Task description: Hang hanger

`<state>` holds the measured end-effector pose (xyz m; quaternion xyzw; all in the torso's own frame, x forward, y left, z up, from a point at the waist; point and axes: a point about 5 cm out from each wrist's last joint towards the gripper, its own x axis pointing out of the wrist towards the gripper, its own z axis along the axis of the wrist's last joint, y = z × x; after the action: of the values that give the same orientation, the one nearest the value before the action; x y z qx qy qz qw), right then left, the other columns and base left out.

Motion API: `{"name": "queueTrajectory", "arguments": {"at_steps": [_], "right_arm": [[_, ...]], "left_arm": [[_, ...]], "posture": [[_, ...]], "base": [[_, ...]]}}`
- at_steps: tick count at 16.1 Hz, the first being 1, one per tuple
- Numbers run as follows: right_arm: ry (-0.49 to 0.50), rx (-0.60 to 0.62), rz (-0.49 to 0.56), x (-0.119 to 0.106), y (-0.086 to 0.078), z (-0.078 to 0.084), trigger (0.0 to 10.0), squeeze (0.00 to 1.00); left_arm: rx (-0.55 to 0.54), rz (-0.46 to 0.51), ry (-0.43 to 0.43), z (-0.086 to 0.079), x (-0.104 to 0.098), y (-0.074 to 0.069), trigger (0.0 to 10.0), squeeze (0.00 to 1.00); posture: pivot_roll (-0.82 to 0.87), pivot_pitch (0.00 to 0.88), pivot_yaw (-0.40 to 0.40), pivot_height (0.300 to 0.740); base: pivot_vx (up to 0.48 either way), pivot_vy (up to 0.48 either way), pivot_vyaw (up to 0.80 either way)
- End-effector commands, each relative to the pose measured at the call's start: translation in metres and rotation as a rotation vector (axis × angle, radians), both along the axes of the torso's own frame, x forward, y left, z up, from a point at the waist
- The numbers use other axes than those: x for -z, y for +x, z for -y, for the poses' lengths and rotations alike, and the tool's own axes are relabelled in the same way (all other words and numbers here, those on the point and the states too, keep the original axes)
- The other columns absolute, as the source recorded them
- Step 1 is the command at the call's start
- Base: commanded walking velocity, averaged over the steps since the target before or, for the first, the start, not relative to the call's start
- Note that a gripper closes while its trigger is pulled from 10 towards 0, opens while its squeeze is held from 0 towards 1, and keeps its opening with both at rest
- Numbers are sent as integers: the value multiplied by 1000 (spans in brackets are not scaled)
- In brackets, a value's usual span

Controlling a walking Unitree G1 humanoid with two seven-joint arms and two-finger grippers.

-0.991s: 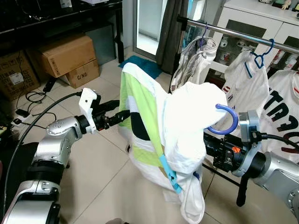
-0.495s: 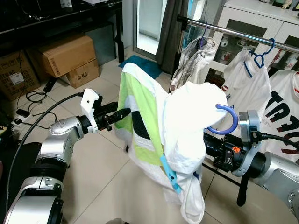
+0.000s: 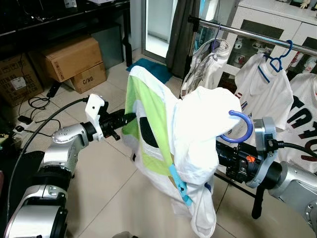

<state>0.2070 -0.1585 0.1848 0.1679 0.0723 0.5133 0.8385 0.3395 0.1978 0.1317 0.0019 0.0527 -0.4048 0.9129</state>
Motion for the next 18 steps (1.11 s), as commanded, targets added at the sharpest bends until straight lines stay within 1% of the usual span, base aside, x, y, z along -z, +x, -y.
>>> {"name": "queueTrajectory", "arguments": {"at_steps": [1,4,6,7,8,11,12,14,16,18], "right_arm": [[13,-5,31,-8,-1,2,10000,0],[14,2,31,-8,-1,2,10000,0],[9,50,31,-6,3,4,10000,0],[7,86,30,-5,7,7,10000,0],[8,147,32,-4,12,10,10000,0],[6,269,21,-1,24,18,10000,0],[14,310,15,0,29,20,10000,0],[34,369,11,-1,35,23,10000,0],[54,447,8,-2,42,29,10000,0],[76,491,4,-4,46,33,10000,0]], "left_arm": [[-6,25,5,0,-6,4,0,0],[-42,52,-21,-3,-9,5,0,0],[-96,77,-61,-7,-11,6,0,0],[-148,97,-100,-12,-13,5,0,0],[-245,131,-166,-23,-16,4,0,0],[-388,146,-244,-38,-14,0,0,0],[-452,141,-265,-44,-11,-1,0,0],[-579,130,-284,-58,-5,-5,0,0],[-670,108,-279,-68,2,-8,0,0],[-695,95,-278,-69,5,-9,0,0]], "posture": [[-166,0,0,740],[-168,0,2,740],[-169,0,7,740],[-169,0,8,740],[-167,0,7,740],[-163,0,4,740],[-160,0,2,740],[-155,0,-3,740],[-155,0,-4,740],[-155,0,-3,740]], "base": [[0,0,0],[0,0,0],[0,0,0],[0,0,0],[0,0,0],[0,0,0],[0,0,0],[0,0,0],[0,0,0],[0,0,0]]}}
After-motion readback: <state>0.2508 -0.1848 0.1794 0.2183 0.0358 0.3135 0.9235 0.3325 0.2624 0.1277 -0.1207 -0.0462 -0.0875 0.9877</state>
